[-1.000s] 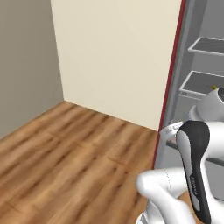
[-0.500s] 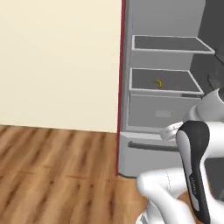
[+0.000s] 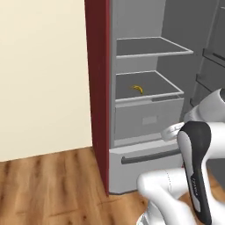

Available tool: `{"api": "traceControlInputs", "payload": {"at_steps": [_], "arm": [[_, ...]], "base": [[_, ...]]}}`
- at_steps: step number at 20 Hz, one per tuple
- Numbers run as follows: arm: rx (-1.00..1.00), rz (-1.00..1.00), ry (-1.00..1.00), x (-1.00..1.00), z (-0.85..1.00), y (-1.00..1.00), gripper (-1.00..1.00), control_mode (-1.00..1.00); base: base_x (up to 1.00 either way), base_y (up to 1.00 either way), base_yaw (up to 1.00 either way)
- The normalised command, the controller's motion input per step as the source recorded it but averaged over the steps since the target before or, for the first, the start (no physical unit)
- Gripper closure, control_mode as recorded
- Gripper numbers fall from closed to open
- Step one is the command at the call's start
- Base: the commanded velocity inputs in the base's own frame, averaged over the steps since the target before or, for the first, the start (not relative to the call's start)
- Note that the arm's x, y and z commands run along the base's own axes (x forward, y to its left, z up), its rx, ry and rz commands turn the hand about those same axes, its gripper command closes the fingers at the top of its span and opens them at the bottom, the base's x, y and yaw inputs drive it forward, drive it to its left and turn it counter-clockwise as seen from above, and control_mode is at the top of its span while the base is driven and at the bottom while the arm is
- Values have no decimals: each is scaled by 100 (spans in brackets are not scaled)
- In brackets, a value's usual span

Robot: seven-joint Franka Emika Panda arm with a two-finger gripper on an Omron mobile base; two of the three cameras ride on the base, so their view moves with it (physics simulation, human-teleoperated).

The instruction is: Pick the pear and banana from the fridge and place them inside the tupperware on the counter.

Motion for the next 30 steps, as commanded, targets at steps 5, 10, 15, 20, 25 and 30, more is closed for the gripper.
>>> {"api": "traceControlInputs", "payload": {"at_steps": [5, 10, 15, 20, 25, 30], "arm": [[0, 0, 0, 0, 0, 0, -100, 100], [0, 0, 0, 0, 0, 0, -100, 100], [0, 0, 0, 0, 0, 0, -100, 100], [0, 0, 0, 0, 0, 0, -100, 100], [0, 0, 0, 0, 0, 0, -100, 100], [0, 0, 0, 0, 0, 0, -100, 100]], "base": [[56, 14, -31], [24, -21, -10], [8, -24, 0], [2, -53, 1], [49, -32, 0], [100, 17, -4]]}}
